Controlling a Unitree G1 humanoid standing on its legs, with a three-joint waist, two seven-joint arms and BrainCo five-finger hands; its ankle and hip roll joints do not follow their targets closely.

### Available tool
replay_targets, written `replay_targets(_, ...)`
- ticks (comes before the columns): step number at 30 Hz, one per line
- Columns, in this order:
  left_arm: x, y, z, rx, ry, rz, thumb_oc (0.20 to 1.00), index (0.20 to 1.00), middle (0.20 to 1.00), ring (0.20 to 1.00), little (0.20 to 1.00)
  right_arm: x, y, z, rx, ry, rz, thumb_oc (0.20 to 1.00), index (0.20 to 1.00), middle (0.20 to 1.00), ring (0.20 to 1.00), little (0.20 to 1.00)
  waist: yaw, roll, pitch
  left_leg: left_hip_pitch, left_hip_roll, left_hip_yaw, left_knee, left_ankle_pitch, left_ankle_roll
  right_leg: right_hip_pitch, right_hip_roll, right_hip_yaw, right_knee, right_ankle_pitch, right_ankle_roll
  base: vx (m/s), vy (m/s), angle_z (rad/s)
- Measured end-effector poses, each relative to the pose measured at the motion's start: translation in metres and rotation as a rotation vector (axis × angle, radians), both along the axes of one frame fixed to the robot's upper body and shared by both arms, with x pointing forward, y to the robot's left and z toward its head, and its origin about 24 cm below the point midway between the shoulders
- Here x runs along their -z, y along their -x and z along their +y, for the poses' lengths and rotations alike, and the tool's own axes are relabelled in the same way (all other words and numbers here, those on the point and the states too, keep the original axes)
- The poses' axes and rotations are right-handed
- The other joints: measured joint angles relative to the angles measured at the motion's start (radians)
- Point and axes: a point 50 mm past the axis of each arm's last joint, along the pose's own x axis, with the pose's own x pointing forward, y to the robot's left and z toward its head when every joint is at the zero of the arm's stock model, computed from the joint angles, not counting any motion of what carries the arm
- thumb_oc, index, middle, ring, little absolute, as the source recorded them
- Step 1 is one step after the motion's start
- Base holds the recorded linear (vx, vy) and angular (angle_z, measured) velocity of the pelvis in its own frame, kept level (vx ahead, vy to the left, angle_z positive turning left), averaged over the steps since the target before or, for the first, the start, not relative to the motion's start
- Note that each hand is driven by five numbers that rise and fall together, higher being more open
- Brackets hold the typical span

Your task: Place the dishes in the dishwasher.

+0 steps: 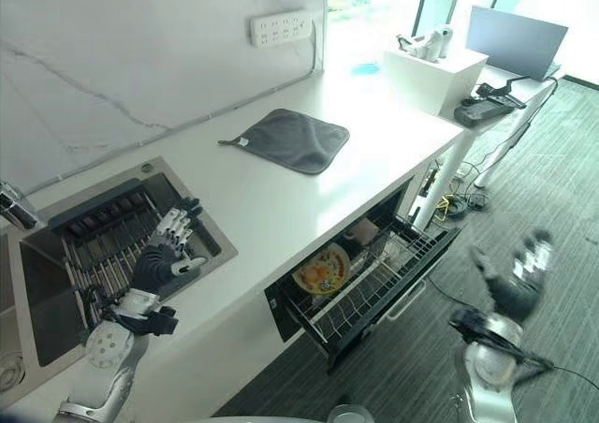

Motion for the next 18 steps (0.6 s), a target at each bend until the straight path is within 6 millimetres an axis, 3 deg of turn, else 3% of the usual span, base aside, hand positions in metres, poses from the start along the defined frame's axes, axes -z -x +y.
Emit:
replay_targets(1, 0.003, -0.001, -0.001, 0.021, -0.004, 0.017, 1.000, 1.000, 1.000, 1.000, 1.000, 0.019, 0.009, -0.005, 0.093, -0.114, 0.023, 1.000, 1.000, 1.000, 1.000, 1.000, -0.003, 0.001, -0.001, 0.008, -0.002, 0.003, -0.002, -0.001, 0.000, 0.011, -0.002, 0.001, -0.011, 0.010, -0.005, 0.03, 0.000, -0.09)
replay_targets(4, 0.011, -0.003, -0.009, 0.110, 0.006, 0.070, 1.000, 1.000, 1.000, 1.000, 1.000, 0.045, 0.019, -0.004, 0.160, -0.226, 0.089, 1.000, 1.000, 1.000, 1.000, 1.000, -0.007, 0.014, -0.003, 0.001, -0.007, 0.004, -0.006, -0.005, 0.001, 0.012, -0.008, 0.002, -0.017, 0.009, -0.003, 0.00, -0.003, 0.00)
replay_targets(6, 0.016, -0.003, -0.026, 0.226, -0.006, 0.110, 1.000, 1.000, 1.000, 1.000, 1.000, 0.061, 0.027, -0.001, 0.199, -0.302, 0.132, 1.000, 1.000, 1.000, 1.000, 1.000, -0.006, 0.023, -0.003, -0.005, -0.011, 0.000, -0.006, -0.005, 0.002, 0.011, -0.011, -0.001, -0.022, 0.010, -0.004, 0.00, -0.004, 0.07)
replay_targets(7, 0.025, 0.001, -0.044, 0.363, -0.019, 0.161, 1.000, 1.000, 1.000, 1.000, 1.000, 0.071, 0.030, 0.002, 0.195, -0.346, 0.162, 1.000, 1.000, 1.000, 1.000, 1.000, -0.007, 0.033, -0.002, -0.006, -0.015, -0.003, -0.006, -0.005, 0.002, 0.015, -0.015, -0.004, -0.033, 0.011, -0.004, 0.00, -0.002, 0.04)
replay_targets(8, 0.025, 0.001, -0.044, 0.363, -0.019, 0.161, 1.000, 1.000, 1.000, 1.000, 1.000, 0.071, 0.030, 0.002, 0.195, -0.346, 0.162, 1.000, 1.000, 1.000, 1.000, 1.000, -0.007, 0.033, -0.002, -0.006, -0.015, -0.003, -0.006, -0.005, 0.002, 0.015, -0.015, -0.004, -0.033, 0.011, -0.004, 0.00, 0.000, 0.03)
replay_targets(12, 0.033, 0.008, -0.083, 0.587, -0.076, 0.207, 1.000, 1.000, 1.000, 1.000, 1.000, 0.096, 0.036, 0.011, 0.159, -0.460, 0.221, 1.000, 1.000, 1.000, 1.000, 1.000, -0.009, 0.041, -0.002, -0.007, -0.017, -0.017, -0.006, -0.004, 0.002, 0.023, -0.016, -0.020, -0.042, 0.015, -0.004, 0.01, 0.019, 0.10)
replay_targets(15, 0.030, 0.004, -0.088, 0.595, -0.075, 0.190, 1.000, 1.000, 1.000, 1.000, 1.000, 0.106, 0.033, 0.020, 0.127, -0.551, 0.224, 1.000, 1.000, 1.000, 1.000, 1.000, -0.008, 0.045, 0.000, -0.007, -0.017, -0.020, -0.006, -0.005, 0.003, 0.016, -0.017, -0.023, -0.018, 0.012, -0.002, 0.00, 0.057, 0.05)
replay_targets(18, 0.019, -0.007, -0.088, 0.621, -0.068, 0.160, 1.000, 1.000, 1.000, 1.000, 1.000, 0.112, 0.017, 0.028, 0.085, -0.613, 0.229, 1.000, 1.000, 1.000, 1.000, 1.000, -0.003, 0.065, 0.014, -0.015, -0.031, -0.023, 0.004, -0.006, 0.006, -0.029, -0.031, -0.021, 0.079, -0.034, 0.006, -0.07, 0.057, 0.07)
